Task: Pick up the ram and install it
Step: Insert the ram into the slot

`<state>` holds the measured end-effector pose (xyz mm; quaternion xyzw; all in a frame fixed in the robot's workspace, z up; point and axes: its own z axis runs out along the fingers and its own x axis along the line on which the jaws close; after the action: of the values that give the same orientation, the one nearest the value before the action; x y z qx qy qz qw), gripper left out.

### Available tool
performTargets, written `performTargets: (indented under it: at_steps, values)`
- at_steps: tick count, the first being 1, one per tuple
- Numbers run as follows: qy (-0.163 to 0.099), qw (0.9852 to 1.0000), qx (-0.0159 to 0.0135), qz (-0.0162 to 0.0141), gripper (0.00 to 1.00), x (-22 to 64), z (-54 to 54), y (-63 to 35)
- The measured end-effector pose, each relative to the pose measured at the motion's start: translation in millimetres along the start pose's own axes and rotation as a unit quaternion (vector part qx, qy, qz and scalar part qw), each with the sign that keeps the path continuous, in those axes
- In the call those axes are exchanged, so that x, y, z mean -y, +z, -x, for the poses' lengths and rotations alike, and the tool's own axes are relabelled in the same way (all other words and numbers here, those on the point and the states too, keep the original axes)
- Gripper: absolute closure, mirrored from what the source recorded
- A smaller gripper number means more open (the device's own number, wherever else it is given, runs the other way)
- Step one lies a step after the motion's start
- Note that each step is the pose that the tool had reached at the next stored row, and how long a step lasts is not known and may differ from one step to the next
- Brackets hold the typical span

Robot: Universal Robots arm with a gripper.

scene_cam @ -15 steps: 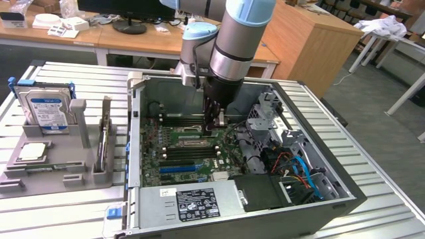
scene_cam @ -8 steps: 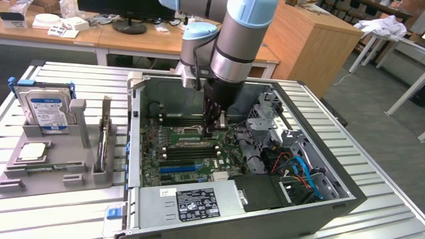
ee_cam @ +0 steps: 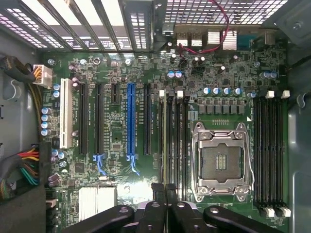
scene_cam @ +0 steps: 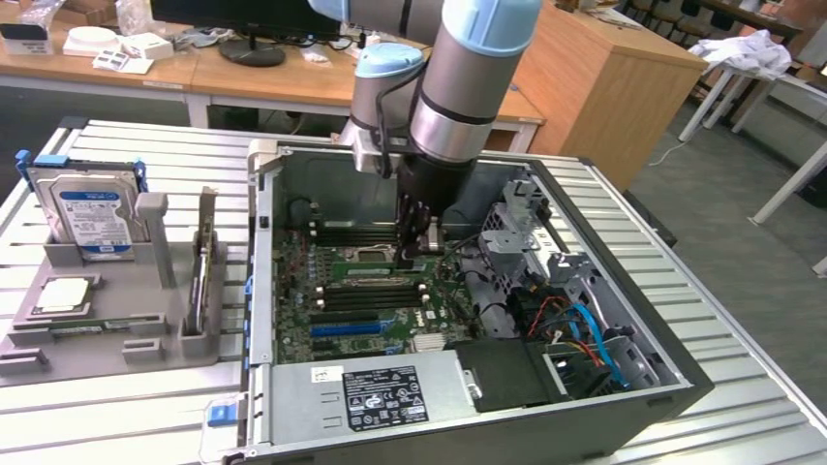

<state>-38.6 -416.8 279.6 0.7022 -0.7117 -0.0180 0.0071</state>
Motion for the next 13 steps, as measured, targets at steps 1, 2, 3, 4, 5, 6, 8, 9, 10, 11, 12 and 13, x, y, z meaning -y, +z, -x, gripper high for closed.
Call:
performTargets:
  at_steps: [1, 2, 3, 4, 5, 6, 8, 9, 10, 11, 12, 13]
  values:
    - [0.0, 1.0, -0.0001, -0.0001, 0.88, 0.1, 0.0, 0.7]
    - [0.0, 1.0, -0.0001, -0.0001, 0.88, 0.1, 0.0, 1.4]
    - [0.0, 1.0, 0.0, -0.0001, 0.88, 0.1, 0.0, 2.2]
    - [0.0, 1.0, 0.0, -0.0002, 0.88, 0.2, 0.0, 2.9]
    - [0.0, 1.0, -0.0001, -0.0002, 0.88, 0.2, 0.0, 3.7]
    - [0.0, 1.0, -0.0001, -0.0003, 0.88, 0.2, 0.0, 4.4]
    - [0.0, 1.0, -0.0001, -0.0005, 0.88, 0.2, -0.1, 5.8]
    - [0.0, 1.0, 0.0, -0.0006, 0.88, 0.2, -0.1, 6.4]
    - [0.0, 1.0, 0.0, -0.0007, 0.88, 0.3, -0.1, 6.9]
    - [0.0, 1.0, 0.0, -0.0008, 0.88, 0.3, -0.1, 7.4]
    - [0.0, 1.0, 0.0, -0.0008, 0.88, 0.3, -0.1, 7.8]
    - [0.0, 1.0, 0.0, -0.0009, 0.88, 0.3, -0.1, 8.3]
